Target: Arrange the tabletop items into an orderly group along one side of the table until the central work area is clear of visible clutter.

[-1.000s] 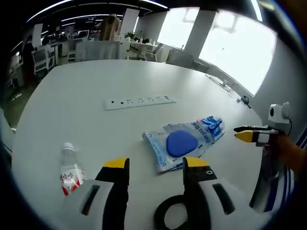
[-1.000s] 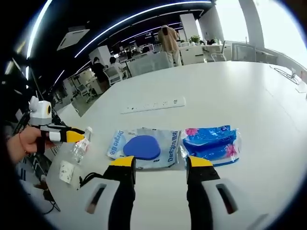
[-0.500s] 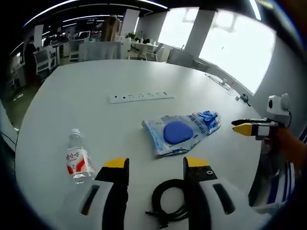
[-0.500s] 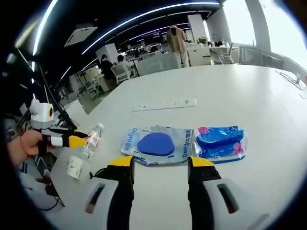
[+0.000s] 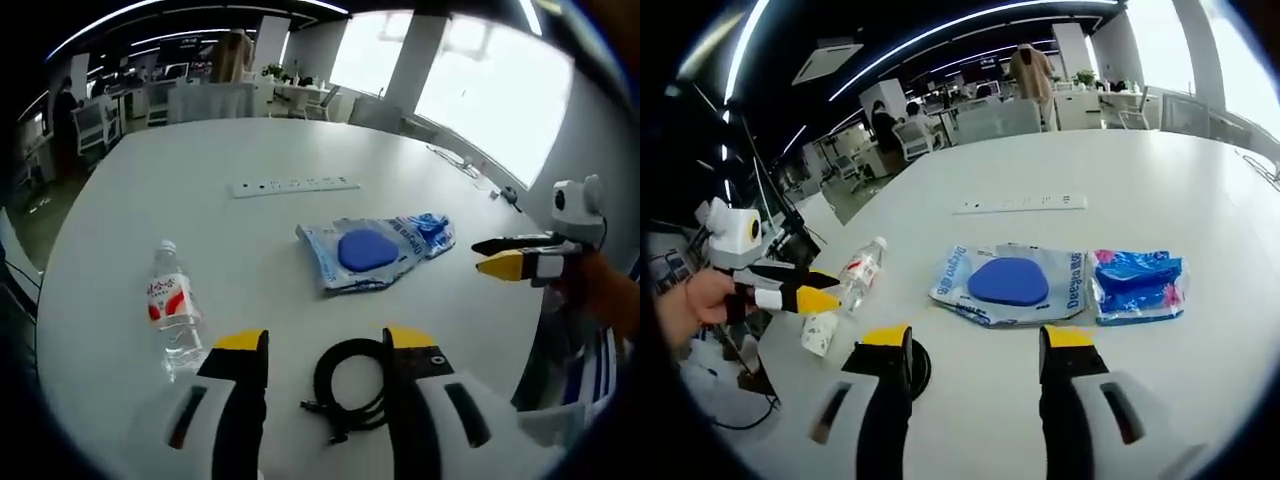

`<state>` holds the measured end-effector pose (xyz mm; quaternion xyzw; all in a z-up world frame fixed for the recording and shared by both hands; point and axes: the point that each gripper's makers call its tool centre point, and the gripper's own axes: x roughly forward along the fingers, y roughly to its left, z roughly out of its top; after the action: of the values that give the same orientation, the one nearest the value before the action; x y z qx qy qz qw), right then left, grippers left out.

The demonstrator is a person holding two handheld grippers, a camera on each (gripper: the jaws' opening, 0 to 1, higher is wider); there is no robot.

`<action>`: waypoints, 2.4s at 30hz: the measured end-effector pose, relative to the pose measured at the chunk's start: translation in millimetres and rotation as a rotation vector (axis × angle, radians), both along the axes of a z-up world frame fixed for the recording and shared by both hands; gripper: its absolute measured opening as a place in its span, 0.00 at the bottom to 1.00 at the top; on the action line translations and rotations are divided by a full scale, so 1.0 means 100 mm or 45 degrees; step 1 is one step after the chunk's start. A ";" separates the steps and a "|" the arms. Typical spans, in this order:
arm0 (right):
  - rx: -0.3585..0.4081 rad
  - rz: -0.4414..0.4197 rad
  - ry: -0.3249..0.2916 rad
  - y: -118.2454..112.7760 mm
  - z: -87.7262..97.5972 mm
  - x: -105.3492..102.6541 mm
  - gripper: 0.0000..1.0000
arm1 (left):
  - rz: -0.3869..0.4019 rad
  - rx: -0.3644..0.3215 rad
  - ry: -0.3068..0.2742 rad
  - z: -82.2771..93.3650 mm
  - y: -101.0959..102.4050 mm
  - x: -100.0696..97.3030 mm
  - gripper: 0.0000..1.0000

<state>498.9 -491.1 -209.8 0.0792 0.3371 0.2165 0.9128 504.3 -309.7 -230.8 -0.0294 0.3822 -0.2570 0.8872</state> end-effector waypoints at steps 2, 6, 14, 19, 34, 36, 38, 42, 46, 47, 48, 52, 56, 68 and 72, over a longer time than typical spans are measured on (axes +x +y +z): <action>-0.010 0.029 0.015 0.07 -0.02 -0.04 0.51 | -0.006 0.003 0.004 -0.01 0.00 -0.03 0.45; -0.027 0.085 0.036 0.24 -0.09 -0.10 0.51 | -0.030 0.030 0.007 -0.05 -0.01 -0.11 0.46; -0.073 0.199 0.088 0.55 -0.30 -0.26 0.51 | -0.092 0.094 0.025 -0.21 -0.07 -0.24 0.45; -0.097 0.241 0.117 0.67 -0.42 -0.32 0.51 | -0.102 0.108 0.036 -0.27 -0.08 -0.28 0.45; -0.151 0.282 0.206 0.88 -0.78 -0.32 0.46 | -0.134 0.184 0.071 -0.53 -0.14 -0.24 0.41; -0.156 0.281 0.209 0.89 -0.80 -0.32 0.45 | -0.137 0.187 0.074 -0.57 -0.15 -0.23 0.41; -0.157 0.284 0.216 0.91 -0.83 -0.31 0.44 | -0.152 0.203 0.080 -0.61 -0.17 -0.23 0.38; -0.167 0.280 0.230 0.91 -0.90 -0.28 0.42 | -0.149 0.214 0.091 -0.69 -0.17 -0.21 0.38; -0.183 0.272 0.242 0.92 -0.99 -0.25 0.41 | -0.148 0.239 0.103 -0.77 -0.17 -0.20 0.36; -0.190 0.273 0.256 0.91 -1.02 -0.25 0.39 | -0.151 0.240 0.104 -0.79 -0.18 -0.20 0.36; -0.190 0.272 0.262 0.91 -1.04 -0.26 0.38 | -0.169 0.258 0.108 -0.82 -0.18 -0.21 0.36; -0.193 0.264 0.269 0.94 -1.07 -0.25 0.35 | -0.190 0.299 0.099 -0.86 -0.19 -0.21 0.34; -0.202 0.252 0.284 0.95 -1.12 -0.25 0.29 | -0.199 0.333 0.103 -0.92 -0.17 -0.21 0.30; -0.227 0.216 0.313 0.95 -1.19 -0.22 0.16 | -0.232 0.393 0.096 -1.00 -0.20 -0.22 0.24; -0.239 0.210 0.313 0.95 -1.19 -0.21 0.14 | -0.246 0.432 0.087 -1.01 -0.18 -0.18 0.16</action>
<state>478.0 -395.9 -328.8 -0.0083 0.4704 0.2468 0.8472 486.5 -327.3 -331.6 0.1488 0.4509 -0.2716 0.8371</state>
